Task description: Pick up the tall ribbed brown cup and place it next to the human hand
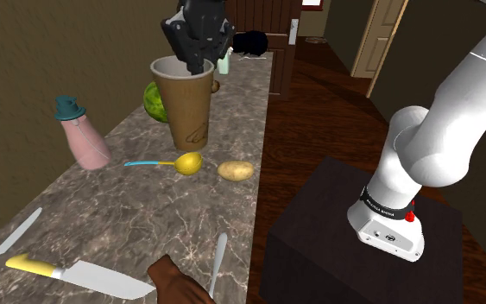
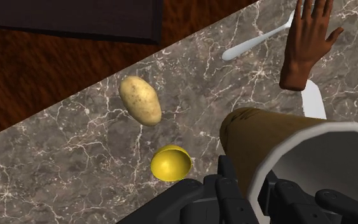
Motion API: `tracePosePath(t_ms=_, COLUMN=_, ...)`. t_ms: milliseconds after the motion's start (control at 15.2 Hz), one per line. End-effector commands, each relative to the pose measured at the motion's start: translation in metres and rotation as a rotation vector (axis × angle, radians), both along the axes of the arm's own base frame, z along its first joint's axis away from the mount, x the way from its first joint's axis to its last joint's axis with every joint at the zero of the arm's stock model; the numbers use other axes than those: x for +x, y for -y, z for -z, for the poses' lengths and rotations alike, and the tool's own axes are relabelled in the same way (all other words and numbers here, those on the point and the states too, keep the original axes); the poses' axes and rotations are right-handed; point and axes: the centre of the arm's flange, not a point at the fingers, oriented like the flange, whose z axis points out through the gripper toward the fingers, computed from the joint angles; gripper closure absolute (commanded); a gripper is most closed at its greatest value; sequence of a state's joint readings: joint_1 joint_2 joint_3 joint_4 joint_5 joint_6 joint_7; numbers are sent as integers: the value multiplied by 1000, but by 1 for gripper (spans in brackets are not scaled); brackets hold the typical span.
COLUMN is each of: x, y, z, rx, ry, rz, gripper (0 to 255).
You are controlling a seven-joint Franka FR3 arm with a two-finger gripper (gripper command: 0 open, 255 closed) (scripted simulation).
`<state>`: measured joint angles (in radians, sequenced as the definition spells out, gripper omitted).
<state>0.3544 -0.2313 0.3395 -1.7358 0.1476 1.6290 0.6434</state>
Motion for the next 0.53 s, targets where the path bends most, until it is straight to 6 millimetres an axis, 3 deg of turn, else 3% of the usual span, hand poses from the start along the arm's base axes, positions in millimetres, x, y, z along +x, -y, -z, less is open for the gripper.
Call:
tracePosePath(t_ms=0, x=-15, y=-25, z=1, rx=1, ry=0, rz=2, gripper=255)
tracePosePath(t_ms=462, x=-66, y=-102, z=1, rx=1, ry=0, rz=2, gripper=255)
